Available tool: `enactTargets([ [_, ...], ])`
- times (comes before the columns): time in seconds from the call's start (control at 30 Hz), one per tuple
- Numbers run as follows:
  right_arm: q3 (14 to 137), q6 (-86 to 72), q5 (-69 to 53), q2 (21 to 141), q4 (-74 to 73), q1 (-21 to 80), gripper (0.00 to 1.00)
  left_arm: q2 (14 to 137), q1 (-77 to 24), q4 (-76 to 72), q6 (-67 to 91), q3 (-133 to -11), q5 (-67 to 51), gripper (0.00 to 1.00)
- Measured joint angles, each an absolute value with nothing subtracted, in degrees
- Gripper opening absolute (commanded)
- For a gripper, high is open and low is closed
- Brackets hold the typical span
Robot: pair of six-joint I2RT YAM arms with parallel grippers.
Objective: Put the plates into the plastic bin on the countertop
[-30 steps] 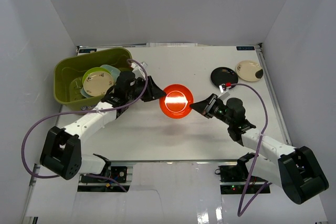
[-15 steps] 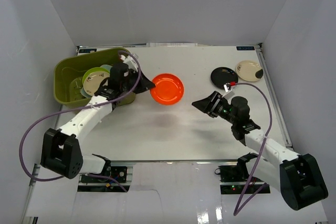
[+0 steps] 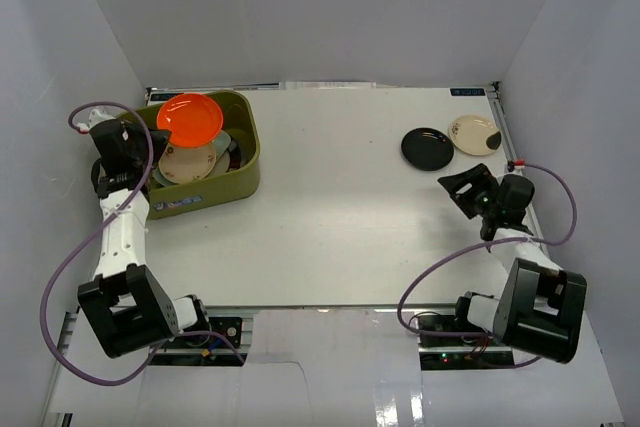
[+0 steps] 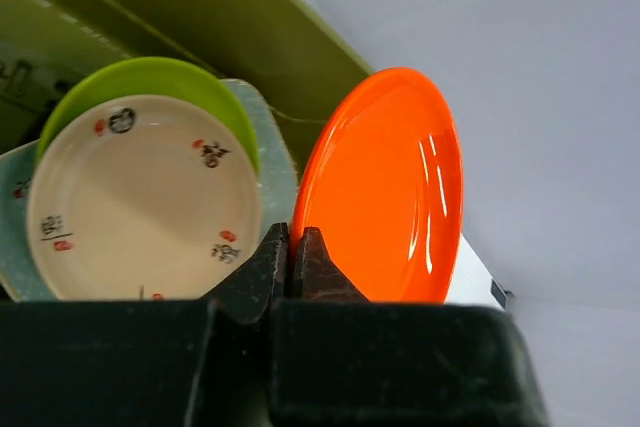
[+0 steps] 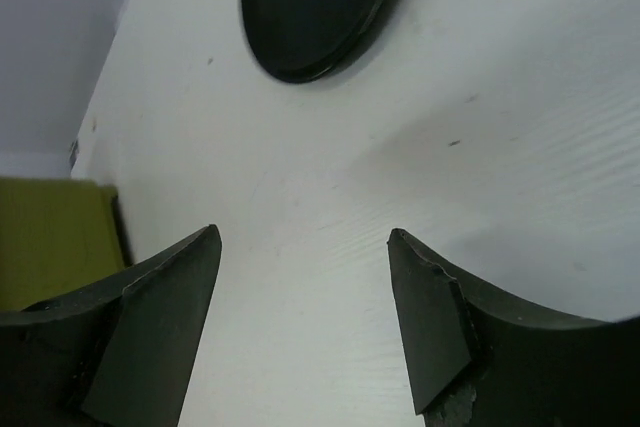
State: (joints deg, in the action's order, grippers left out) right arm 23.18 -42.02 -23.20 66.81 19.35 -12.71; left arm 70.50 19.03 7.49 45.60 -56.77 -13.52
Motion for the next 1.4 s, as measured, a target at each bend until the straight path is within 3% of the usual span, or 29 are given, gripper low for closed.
enactTargets([
  [0.1,24.0,-43.4,-21.8,71.7,20.9,-18.4,0.84,72.9,19.1,7.3,46.4,-55.4,-10.8,0.35],
  [0.13,24.2,-44.0,-21.0,73.5,21.5,-19.5,0.84,73.9,19.1,7.3,46.6,-55.0,-9.9,0.64],
  [0.23,26.2,-47.0,-20.3,81.3,24.7,-20.2,0.82,76.4,19.3,7.3,47.4,-53.4,-8.1,0.98],
  [0.43,35.3,-52.0,-19.8,96.2,30.0,-18.8,0.69,75.5,19.6,5.2,48.3,-50.7,-8.0,0.98],
  [0.67,45.3,-52.9,-15.9,105.6,30.8,-13.2,0.65,61.4,17.8,1.0,47.1,-45.4,-10.1,0.98],
  [0.73,48.1,-53.3,-15.2,108.1,31.3,-11.8,0.47,57.7,16.2,0.0,45.5,-45.7,-11.2,0.98],
  [0.77,49.1,-53.5,-14.7,109.3,31.5,-11.1,0.25,56.7,15.6,-0.8,44.6,-46.0,-12.0,0.98],
  [0.83,49.4,-54.5,-14.1,111.0,32.0,-10.2,0.08,55.8,13.9,-1.6,43.4,-46.6,-13.8,0.98],
  [1.07,38.1,-57.5,-15.8,105.3,37.9,-9.5,0.08,58.0,0.5,-1.8,39.0,-48.1,-23.2,0.98],
  [1.27,18.7,-59.2,-21.2,83.6,42.2,-4.1,0.08,62.3,-21.9,-2.5,36.6,-49.3,-28.7,0.98],
  [1.4,13.1,-58.9,-25.3,68.2,41.7,2.5,0.08,67.5,-33.5,-2.6,35.3,-49.4,-28.3,0.98],
])
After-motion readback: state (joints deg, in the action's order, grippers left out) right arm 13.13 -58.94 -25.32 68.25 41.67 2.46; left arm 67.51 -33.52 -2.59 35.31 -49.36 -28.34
